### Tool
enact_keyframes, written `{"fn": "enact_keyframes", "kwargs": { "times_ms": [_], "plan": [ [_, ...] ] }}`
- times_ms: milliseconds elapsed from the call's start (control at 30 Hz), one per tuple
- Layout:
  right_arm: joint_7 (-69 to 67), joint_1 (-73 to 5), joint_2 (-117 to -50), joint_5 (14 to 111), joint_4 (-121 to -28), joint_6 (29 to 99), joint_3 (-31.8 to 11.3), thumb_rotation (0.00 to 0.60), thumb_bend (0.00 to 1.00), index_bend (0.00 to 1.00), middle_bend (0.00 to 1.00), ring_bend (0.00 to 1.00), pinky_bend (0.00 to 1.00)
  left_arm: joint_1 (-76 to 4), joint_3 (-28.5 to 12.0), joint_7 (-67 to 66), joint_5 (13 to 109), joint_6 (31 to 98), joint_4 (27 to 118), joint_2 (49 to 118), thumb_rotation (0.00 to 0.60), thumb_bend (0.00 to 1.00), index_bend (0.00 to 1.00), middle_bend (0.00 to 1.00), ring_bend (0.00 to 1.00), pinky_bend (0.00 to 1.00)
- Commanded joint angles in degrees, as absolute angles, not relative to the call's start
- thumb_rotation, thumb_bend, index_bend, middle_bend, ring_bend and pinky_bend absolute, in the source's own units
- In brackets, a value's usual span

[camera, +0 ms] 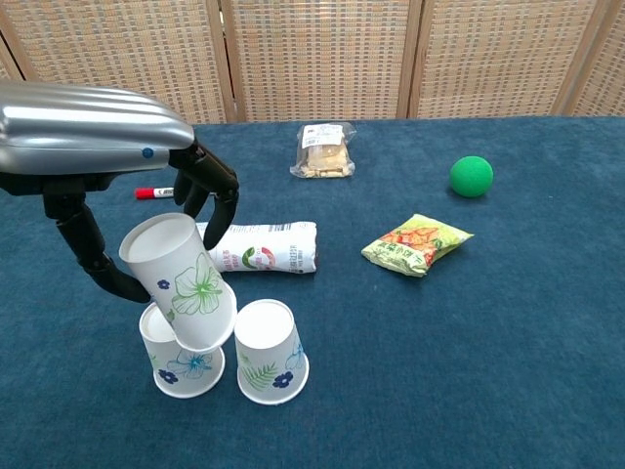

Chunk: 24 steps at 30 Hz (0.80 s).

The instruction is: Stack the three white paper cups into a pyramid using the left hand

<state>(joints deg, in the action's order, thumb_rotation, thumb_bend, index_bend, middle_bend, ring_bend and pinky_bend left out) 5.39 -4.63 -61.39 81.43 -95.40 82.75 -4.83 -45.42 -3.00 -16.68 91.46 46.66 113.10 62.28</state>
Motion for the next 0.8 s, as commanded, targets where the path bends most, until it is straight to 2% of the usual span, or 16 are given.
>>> {"fn": "enact_keyframes", "kwargs": {
  "times_ms": [33,467,533,600,667,700,800],
  "plan": [
    [5.2,-4.7,-61.3,81.4,-95.4,82.7,-4.8,0.600,0.00,0.00,0.00,0.00,0.00,-45.5,-3.4,-19.5,89.7,46.8,112.9,63.5,0.600,0.09,0.49,0.42,0.44,0.41],
    [4.8,-4.6,-61.2,81.3,-95.2,82.7,-4.9,0.600,0.00,0.00,0.00,0.00,0.00,-46.5,-3.5,-25.7,84.1,45.7,111.4,67.4,0.600,0.09,0.47,0.39,0.43,0.39],
    [4.9,-4.7,-61.2,81.4,-95.2,82.6,-4.9,0.600,0.00,0.00,0.00,0.00,0.00,-46.6,-3.3,-25.9,83.3,45.4,111.7,67.2,0.600,0.08,0.39,0.31,0.35,0.35],
    [4.9,-4.7,-61.2,81.5,-95.3,82.7,-4.9,0.600,0.00,0.00,0.00,0.00,0.00,-46.7,-3.1,-25.7,83.2,45.1,112.0,66.7,0.600,0.04,0.20,0.11,0.16,0.25],
    [5.0,-4.6,-61.2,81.5,-95.3,82.8,-4.9,0.600,0.00,0.00,0.00,0.00,0.00,-46.7,-3.0,-24.9,83.5,45.3,112.6,65.8,0.600,0.01,0.06,0.01,0.04,0.15],
    [4.9,-4.6,-61.2,81.5,-95.3,82.8,-4.9,0.600,0.00,0.00,0.00,0.00,0.00,-46.6,-3.0,-24.4,83.8,45.6,112.8,65.5,0.600,0.00,0.01,0.00,0.00,0.10],
    [4.9,-4.5,-61.1,81.7,-95.4,82.9,-4.8,0.600,0.00,0.00,0.00,0.00,0.00,-46.1,-3.0,-22.3,85.5,47.1,113.4,64.3,0.600,0.00,0.00,0.00,0.00,0.02]
  ]
}}
